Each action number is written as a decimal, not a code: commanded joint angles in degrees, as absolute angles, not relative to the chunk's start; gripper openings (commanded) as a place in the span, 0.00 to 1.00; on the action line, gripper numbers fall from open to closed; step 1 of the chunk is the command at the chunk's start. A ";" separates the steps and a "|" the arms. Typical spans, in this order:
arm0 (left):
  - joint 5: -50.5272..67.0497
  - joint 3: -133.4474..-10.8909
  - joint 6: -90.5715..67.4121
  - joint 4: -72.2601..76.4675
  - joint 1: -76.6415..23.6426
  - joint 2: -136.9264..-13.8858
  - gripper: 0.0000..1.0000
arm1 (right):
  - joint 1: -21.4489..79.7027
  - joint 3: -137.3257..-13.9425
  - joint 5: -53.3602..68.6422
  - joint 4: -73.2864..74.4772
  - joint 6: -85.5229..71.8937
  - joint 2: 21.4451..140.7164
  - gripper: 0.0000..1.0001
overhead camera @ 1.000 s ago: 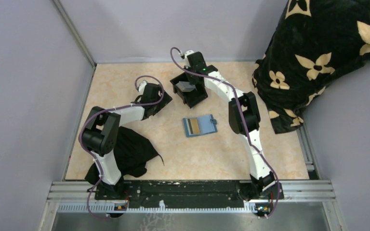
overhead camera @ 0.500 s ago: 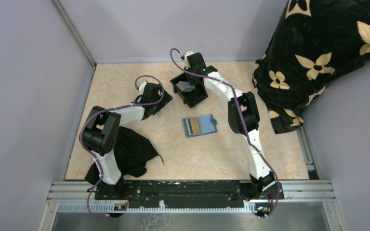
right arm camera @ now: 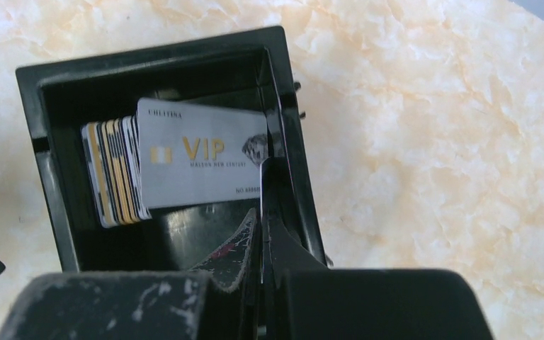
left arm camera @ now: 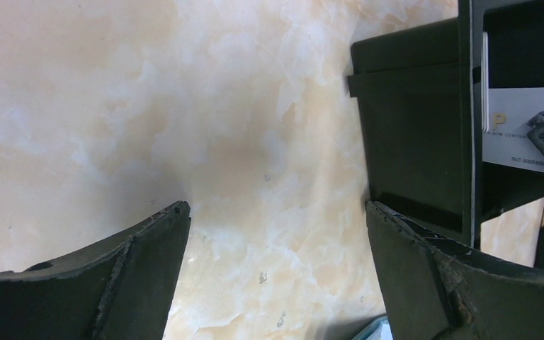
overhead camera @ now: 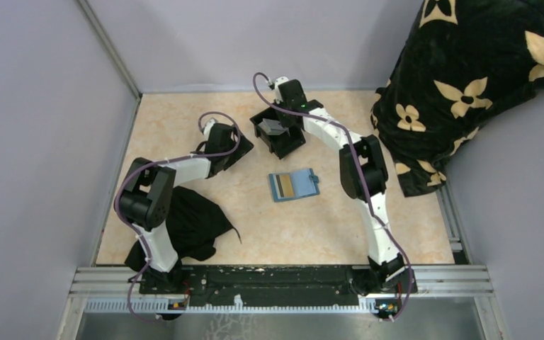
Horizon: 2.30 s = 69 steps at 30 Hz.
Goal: Put the credit cards into the card holder
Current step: Pick up the credit card from the storage box.
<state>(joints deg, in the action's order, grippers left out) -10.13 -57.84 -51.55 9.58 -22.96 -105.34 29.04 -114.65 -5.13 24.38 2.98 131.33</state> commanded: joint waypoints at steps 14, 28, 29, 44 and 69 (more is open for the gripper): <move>-2.36 -45.84 -44.20 16.03 -22.66 -85.95 0.99 | 30.31 -97.40 -5.83 19.48 1.16 102.76 0.00; 24.81 -30.28 -33.88 34.50 -23.06 -68.89 0.90 | 30.99 -77.06 23.31 25.27 -3.92 82.91 0.00; 26.57 -29.82 -33.66 35.23 -23.12 -68.83 0.90 | 31.06 -75.86 25.14 24.89 -4.21 82.34 0.00; 43.59 -31.14 -28.88 37.51 -24.55 -74.88 0.89 | 32.26 -69.64 38.63 21.86 -6.12 83.58 0.00; 51.48 -32.47 -29.79 43.07 -25.00 -82.67 0.55 | 30.90 -67.52 50.10 16.28 -8.27 90.60 0.00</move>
